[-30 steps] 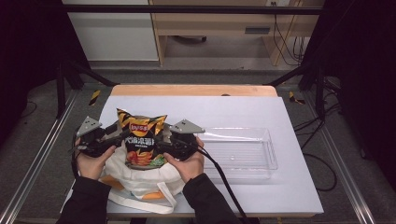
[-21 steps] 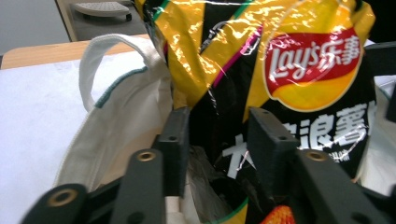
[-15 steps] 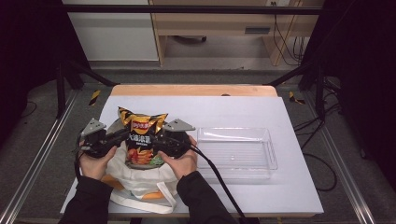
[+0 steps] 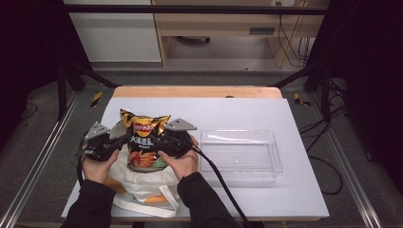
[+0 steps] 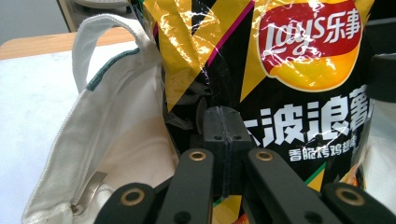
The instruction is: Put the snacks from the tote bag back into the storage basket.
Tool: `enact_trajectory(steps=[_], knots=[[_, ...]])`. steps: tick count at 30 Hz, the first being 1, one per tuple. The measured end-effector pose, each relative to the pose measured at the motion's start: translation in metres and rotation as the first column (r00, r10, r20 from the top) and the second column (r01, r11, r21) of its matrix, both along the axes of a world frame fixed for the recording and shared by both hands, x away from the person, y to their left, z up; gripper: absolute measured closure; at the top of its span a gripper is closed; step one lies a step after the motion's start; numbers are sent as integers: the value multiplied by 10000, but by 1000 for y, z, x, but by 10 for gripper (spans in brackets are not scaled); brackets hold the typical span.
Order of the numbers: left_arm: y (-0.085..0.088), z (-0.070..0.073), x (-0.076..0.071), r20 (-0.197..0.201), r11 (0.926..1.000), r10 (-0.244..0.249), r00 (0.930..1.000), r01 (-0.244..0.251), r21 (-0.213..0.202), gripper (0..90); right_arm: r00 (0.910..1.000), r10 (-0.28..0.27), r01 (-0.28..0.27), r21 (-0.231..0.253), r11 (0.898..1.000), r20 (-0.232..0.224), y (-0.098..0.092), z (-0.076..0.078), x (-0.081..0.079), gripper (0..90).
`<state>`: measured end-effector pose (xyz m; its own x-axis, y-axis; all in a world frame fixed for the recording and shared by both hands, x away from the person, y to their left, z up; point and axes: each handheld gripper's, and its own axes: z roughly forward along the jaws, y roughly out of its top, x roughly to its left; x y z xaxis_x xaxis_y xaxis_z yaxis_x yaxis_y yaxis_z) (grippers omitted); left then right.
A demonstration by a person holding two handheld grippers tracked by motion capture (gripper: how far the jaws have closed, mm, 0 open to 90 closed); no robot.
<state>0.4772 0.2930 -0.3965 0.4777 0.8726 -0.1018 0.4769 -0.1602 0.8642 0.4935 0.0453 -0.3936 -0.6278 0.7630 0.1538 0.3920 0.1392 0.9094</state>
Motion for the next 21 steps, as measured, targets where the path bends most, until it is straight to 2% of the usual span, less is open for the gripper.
enact_trajectory(steps=[3,5,8,13,16,21], knots=[[1,1,-1,53,10000,42,10000,-42,-34,900,9999,-11,11,-8,10000,-159,3,-4,3,316],[2,2,-1,127,9999,142,9998,-142,-56,899,9997,8,-11,-132,9999,-262,4,-6,4,395],[5,5,-3,269,9990,418,9988,-414,-155,796,9999,-80,74,-660,9978,-77,5,-7,2,536],[10,8,-4,572,9959,749,9955,-718,-548,581,9998,183,-182,-879,9960,9,6,-7,-3,665],[11,10,-4,790,9966,642,9948,-598,-567,492,9992,380,-372,-946,9948,74,7,-7,-6,724],[9,11,-5,1024,9978,81,9947,-13,-670,394,9972,737,-727,-820,9940,85,5,-6,-13,769]])
